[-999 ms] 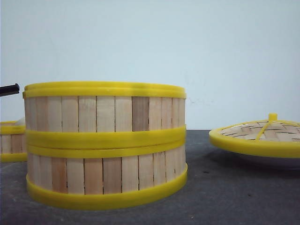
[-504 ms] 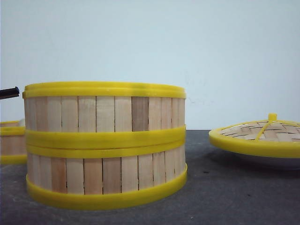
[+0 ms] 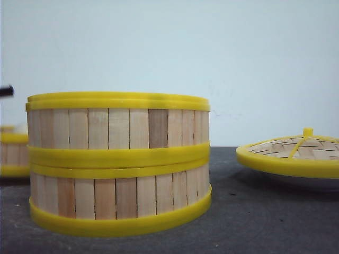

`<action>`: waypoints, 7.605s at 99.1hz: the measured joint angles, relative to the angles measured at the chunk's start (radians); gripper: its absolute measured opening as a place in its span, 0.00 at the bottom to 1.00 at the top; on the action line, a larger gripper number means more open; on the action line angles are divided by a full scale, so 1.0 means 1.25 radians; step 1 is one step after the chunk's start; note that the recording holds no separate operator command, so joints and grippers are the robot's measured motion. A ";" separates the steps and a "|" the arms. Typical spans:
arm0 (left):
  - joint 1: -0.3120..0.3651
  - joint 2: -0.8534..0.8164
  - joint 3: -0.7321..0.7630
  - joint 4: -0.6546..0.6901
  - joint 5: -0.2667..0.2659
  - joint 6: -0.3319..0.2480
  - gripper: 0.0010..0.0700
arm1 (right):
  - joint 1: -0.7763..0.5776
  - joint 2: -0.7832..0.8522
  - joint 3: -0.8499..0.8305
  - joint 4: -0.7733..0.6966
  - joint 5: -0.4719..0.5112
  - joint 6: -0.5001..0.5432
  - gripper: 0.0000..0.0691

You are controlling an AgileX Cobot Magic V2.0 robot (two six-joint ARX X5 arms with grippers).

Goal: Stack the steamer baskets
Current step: 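Lift the basket with the left gripper and lower it onto the stack, then release the basket and withdraw the left gripper upward, then lower the right gripper onto the knob of the woven bamboo lid, then lift the lid off the white plate and carry it over the stack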

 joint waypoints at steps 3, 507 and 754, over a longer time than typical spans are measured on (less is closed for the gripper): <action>0.003 -0.016 0.016 -0.010 0.006 0.002 0.02 | 0.000 -0.001 0.000 -0.001 0.000 0.000 0.40; -0.401 -0.811 -0.028 -0.301 0.125 0.197 0.39 | -0.321 0.666 0.000 0.054 -0.043 0.092 0.20; -0.401 -0.811 -0.028 -0.301 0.125 0.189 0.39 | 0.183 0.847 0.654 -0.327 -0.144 -0.028 0.07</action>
